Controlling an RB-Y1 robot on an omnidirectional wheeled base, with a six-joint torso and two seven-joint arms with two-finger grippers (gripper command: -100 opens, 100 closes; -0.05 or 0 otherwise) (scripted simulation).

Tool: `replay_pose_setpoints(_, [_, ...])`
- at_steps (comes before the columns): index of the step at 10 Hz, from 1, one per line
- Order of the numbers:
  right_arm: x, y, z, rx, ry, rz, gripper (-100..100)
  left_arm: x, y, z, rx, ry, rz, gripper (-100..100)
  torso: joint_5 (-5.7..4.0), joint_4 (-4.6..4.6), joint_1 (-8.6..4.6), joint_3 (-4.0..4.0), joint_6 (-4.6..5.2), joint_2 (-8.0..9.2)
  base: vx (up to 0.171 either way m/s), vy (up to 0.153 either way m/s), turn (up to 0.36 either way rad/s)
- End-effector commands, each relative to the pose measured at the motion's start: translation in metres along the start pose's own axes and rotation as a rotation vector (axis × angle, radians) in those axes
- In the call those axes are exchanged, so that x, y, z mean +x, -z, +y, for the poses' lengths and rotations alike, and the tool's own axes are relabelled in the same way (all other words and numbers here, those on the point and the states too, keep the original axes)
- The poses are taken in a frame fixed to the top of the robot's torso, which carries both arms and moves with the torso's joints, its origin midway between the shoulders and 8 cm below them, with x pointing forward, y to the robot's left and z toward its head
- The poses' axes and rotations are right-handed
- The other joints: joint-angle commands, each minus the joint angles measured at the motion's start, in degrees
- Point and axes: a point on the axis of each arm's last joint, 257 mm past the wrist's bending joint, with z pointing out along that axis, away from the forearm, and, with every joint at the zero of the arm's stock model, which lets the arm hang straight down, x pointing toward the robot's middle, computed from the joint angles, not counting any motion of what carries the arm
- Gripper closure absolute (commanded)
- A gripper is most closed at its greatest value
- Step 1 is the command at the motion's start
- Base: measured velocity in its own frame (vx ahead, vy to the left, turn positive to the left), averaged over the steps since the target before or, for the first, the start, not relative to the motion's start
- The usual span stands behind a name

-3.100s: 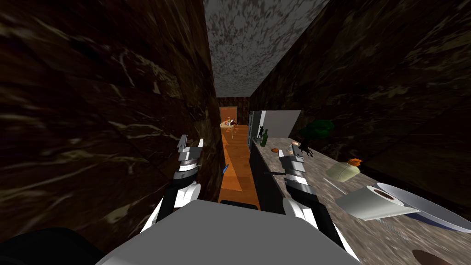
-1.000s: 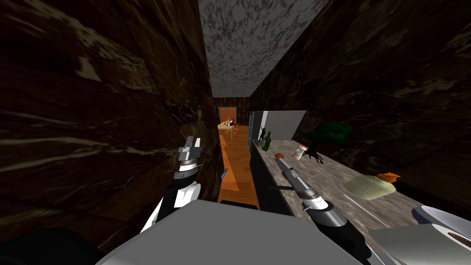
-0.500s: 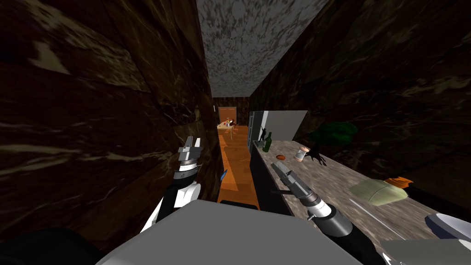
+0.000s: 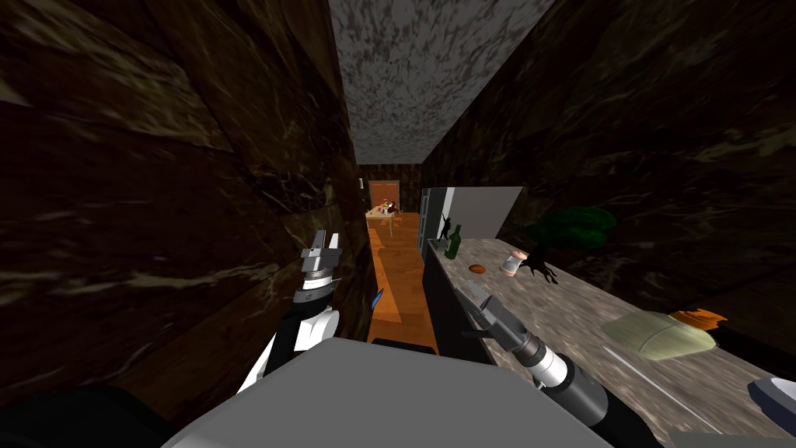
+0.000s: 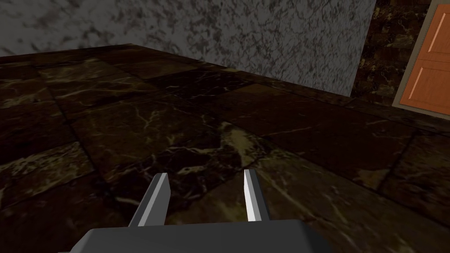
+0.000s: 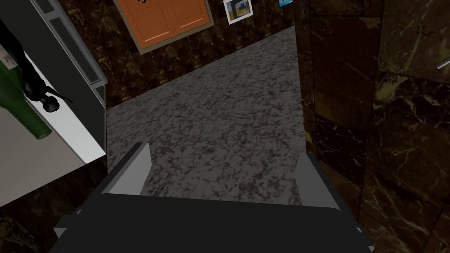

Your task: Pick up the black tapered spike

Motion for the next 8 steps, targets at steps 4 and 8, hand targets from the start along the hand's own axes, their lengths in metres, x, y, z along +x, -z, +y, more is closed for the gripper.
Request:
replay_pose_setpoints(4, [0.036,0.018,0.007,-0.042,0.112,0.173,-100,0.0,0.0,0.0,0.0,0.0,0.0,0,0.0,0.0,0.0,0.0,0.0,0.0,0.047,0.004,-0.003])
replay_pose_setpoints(8, [0.059,0.03,0.008,-0.067,0.199,0.282,-100,0.0,0.0,0.0,0.0,0.0,0.0,0,0.0,0.0,-0.01,0.01,0.01,0.01,0.05,0.001,-0.003])
